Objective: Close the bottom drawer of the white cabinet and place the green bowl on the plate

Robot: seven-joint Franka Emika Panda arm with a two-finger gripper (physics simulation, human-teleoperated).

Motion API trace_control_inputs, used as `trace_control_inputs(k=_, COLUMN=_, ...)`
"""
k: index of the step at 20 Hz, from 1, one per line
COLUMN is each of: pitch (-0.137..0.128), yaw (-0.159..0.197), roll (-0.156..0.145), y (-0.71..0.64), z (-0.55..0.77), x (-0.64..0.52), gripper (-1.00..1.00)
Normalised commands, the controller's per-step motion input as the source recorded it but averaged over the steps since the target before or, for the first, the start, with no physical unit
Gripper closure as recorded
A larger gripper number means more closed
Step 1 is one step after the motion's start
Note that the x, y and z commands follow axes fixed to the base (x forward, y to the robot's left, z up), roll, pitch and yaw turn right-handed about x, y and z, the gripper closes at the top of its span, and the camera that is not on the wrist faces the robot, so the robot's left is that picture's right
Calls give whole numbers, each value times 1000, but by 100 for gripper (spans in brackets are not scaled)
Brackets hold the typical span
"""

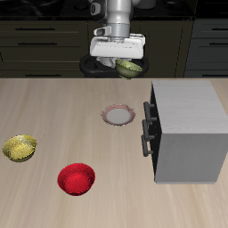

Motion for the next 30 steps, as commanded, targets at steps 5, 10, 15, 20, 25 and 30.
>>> trace_control_inputs(k=5, pitch=1, yaw=17, roll=-6, y=38, z=-173, x=-251, gripper=100)
trace_control_inputs(k=10, pitch=-5, yaw=5, roll=-17, y=19, z=-73, x=-209, gripper=100)
trace_control_inputs(k=15, pitch=-41, yaw=40, roll=-3, y=158, z=15, x=-144, gripper=100)
trace_control_inputs(k=20, pitch=-38, yaw=68, roll=-32, y=7, z=-113, x=-49, gripper=100)
trace_control_inputs(k=25, pitch=-42, yaw=56, roll=-3, y=-70, z=-68, x=15, gripper=100)
trace_control_inputs(k=30, pitch=-45, yaw=-20, roll=0, y=-207, z=-146, x=109, gripper=100)
